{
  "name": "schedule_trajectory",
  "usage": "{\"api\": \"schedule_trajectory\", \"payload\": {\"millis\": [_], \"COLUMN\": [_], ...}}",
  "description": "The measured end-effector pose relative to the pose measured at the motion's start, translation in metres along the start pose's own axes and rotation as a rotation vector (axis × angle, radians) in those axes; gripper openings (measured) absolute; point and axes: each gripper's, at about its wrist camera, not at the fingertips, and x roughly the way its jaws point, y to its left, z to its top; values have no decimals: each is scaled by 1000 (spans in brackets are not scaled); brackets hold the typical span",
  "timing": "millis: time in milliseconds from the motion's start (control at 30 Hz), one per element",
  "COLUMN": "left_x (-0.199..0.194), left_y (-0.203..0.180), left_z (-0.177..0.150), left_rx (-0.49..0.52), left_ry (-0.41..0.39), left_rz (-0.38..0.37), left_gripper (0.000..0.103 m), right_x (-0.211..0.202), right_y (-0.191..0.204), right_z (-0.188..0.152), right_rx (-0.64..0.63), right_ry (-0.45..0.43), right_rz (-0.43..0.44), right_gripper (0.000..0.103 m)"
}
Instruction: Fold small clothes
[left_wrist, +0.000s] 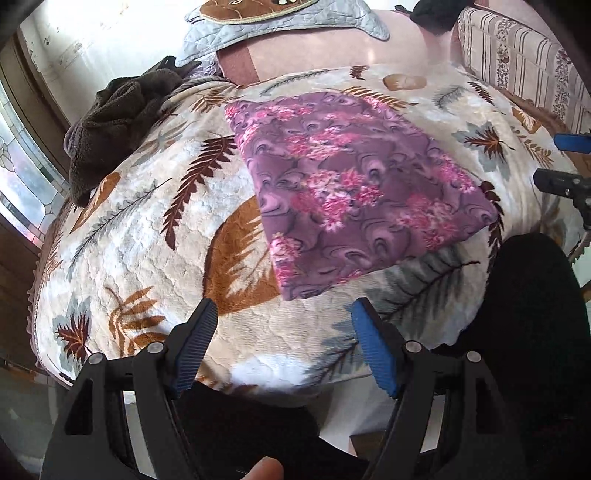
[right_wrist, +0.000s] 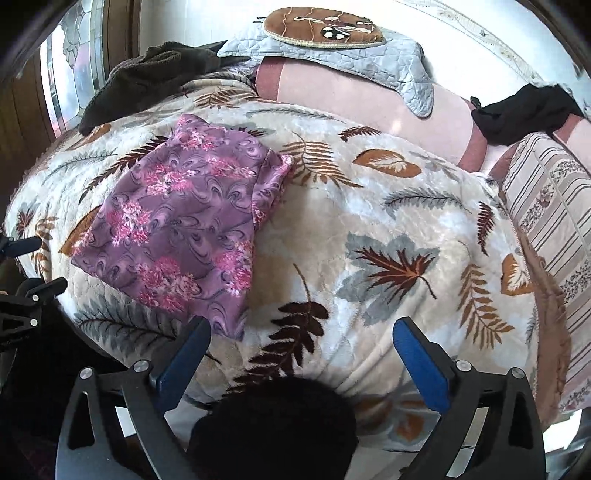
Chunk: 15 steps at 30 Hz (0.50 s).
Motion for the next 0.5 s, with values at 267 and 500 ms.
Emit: {"api": "schedule_trajectory", "payload": {"millis": [267,500], "left_x": [-16,-25], "left_y": [-14,-24], "left_z": [6,4], "left_rx": [-38,-41], "left_ry": [-24,-45], "left_rz": [-50,-76], "left_gripper": [75,75], "right_x": [-14,-22], "right_y": [-1,-7], "right_z": [-9,-18], "right_rx": [-70,-48], "right_ry": [-47,-69], "right_rz": [-26,-2], "right_gripper": [100,100]}}
